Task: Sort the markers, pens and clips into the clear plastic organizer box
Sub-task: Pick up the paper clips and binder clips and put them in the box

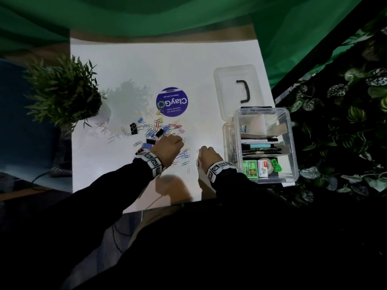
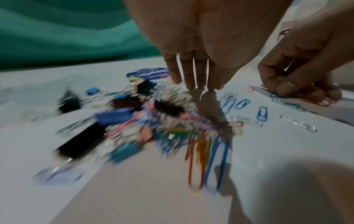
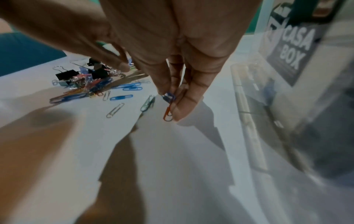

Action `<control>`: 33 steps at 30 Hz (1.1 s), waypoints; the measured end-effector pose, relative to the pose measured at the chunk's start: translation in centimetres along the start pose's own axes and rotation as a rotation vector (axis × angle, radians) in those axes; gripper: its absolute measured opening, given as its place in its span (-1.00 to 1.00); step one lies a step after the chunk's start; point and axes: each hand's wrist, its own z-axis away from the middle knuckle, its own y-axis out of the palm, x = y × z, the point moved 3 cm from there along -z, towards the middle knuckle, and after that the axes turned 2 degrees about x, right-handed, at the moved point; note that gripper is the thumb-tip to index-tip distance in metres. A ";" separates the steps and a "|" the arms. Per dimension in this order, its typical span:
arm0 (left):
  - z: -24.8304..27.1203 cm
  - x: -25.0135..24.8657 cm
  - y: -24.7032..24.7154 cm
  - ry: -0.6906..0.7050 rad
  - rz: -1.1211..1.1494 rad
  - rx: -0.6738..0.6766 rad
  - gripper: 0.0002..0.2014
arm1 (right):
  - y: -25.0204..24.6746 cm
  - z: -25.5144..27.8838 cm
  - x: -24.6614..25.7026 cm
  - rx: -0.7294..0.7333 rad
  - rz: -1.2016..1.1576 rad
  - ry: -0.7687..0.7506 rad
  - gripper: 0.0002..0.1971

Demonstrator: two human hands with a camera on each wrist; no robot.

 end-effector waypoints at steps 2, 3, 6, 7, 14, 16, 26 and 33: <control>2.3 0.7 0.0 -0.068 0.074 -0.024 -0.78 | 0.1 -0.1 0.7 0.000 -0.037 -0.011 -0.54; 3.1 0.7 0.0 -0.131 0.109 -0.015 -0.69 | 0.3 -0.1 1.1 0.003 -0.022 -0.025 -0.45; 4.7 -0.4 -0.3 -0.349 0.194 0.057 -0.38 | 1.2 0.0 2.3 0.023 0.107 -0.079 -0.30; 5.0 -0.9 -0.1 -0.394 0.199 0.096 -0.31 | 1.4 -0.1 2.6 0.027 0.139 -0.104 -0.35; 4.3 -1.0 0.6 -0.345 0.176 0.133 -0.64 | 0.5 -0.7 3.5 0.037 0.209 -0.215 -0.63; 4.0 -0.5 0.7 -0.336 0.145 0.128 -0.75 | 0.1 -1.0 3.4 0.040 0.177 -0.200 -0.67; 5.1 1.2 -1.1 -0.269 0.204 0.028 -0.84 | -4.2 -1.1 3.8 -0.115 -0.177 -0.124 -0.77; 1.1 -2.8 -9.8 -0.351 0.429 -0.164 -0.96 | -12.2 1.8 2.0 -0.414 -0.488 -0.257 -0.81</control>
